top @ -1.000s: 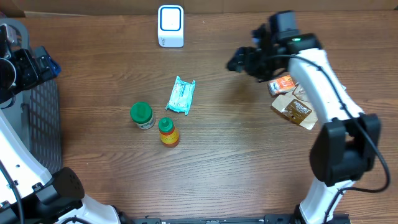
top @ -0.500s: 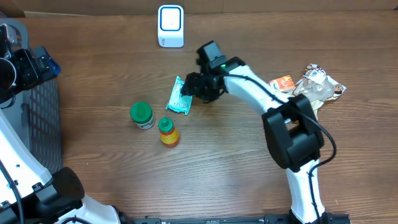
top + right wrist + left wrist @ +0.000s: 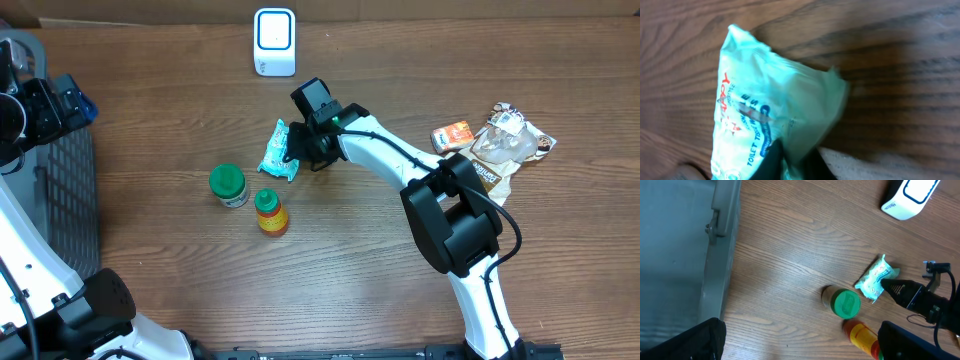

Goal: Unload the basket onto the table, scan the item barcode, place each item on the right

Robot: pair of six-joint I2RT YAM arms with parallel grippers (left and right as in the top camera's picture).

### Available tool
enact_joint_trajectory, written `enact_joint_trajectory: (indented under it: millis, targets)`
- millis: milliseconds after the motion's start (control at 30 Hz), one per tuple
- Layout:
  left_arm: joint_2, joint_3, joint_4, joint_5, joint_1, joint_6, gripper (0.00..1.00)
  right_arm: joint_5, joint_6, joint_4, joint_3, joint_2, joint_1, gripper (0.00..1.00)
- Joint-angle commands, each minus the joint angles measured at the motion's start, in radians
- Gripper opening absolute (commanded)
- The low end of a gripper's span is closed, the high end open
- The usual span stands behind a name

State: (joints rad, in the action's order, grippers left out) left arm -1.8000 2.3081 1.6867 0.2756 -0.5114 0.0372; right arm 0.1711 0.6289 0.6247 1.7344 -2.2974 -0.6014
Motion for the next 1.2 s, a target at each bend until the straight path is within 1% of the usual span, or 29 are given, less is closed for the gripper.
enact_joint_trajectory:
  millis: [0, 100, 200, 333, 400, 467, 633, 733, 800, 867, 900, 933, 967, 1033, 1100, 1167]
  targets:
    - [-0.006, -0.005, 0.000, 0.002, 0.001, 0.019, 1.00, -0.051, -0.008, 0.048, -0.012, -0.048, 0.014, 0.04]
    - [-0.006, -0.005, 0.000, 0.002, 0.001, 0.019, 1.00, -0.048, -0.032, 0.093, -0.002, -0.027, 0.048, 0.04]
    - [-0.006, -0.005, 0.000, 0.002, 0.001, 0.019, 0.99, -0.047, -0.113, 0.151, 0.021, 0.023, 0.087, 0.04]
    - [-0.006, -0.005, 0.000, 0.002, 0.001, 0.019, 1.00, -0.053, -0.238, 0.226, 0.053, 0.133, 0.118, 0.04]
    - [-0.006, -0.005, 0.000, 0.002, 0.001, 0.019, 0.99, -0.097, -0.270, 0.286, 0.074, 0.185, 0.122, 0.04]
    - [-0.006, -0.005, 0.000, 0.002, 0.001, 0.019, 1.00, -0.190, -0.299, 0.386, 0.105, 0.231, 0.122, 0.04]
    - [-0.006, -0.005, 0.000, 0.002, 0.001, 0.019, 1.00, -0.488, -0.320, 0.650, 0.169, 0.253, 0.080, 0.04]
    - [-0.006, -0.005, 0.000, 0.002, 0.001, 0.019, 1.00, -0.613, -0.307, 0.750, 0.167, 0.247, 0.048, 0.04]
    - [-0.006, -0.005, 0.000, 0.002, 0.001, 0.019, 1.00, -0.612, -0.286, 0.765, 0.167, 0.241, 0.037, 0.04]
    - [-0.006, -0.005, 0.000, 0.002, 0.001, 0.019, 1.00, -0.528, -0.255, 0.720, 0.167, 0.231, 0.037, 0.04]
    - [-0.006, -0.005, 0.000, 0.002, 0.001, 0.019, 0.99, -0.475, -0.256, 0.678, 0.164, 0.224, 0.042, 0.13]
    - [-0.006, -0.005, 0.000, 0.002, 0.001, 0.019, 1.00, -0.444, -0.255, 0.642, 0.160, 0.219, 0.050, 0.25]
    - [-0.006, -0.005, 0.000, 0.002, 0.001, 0.019, 1.00, -0.400, -0.254, 0.597, 0.153, 0.211, 0.066, 0.32]
    - [-0.006, -0.005, 0.000, 0.002, 0.001, 0.019, 1.00, -0.309, -0.254, 0.539, 0.144, 0.196, 0.106, 0.49]
    - [-0.006, -0.005, 0.000, 0.002, 0.001, 0.019, 0.99, -0.211, -0.251, 0.521, 0.143, 0.177, 0.168, 0.55]
    - [-0.006, -0.005, 0.000, 0.002, 0.001, 0.019, 1.00, -0.132, -0.252, 0.520, 0.143, 0.160, 0.230, 0.57]
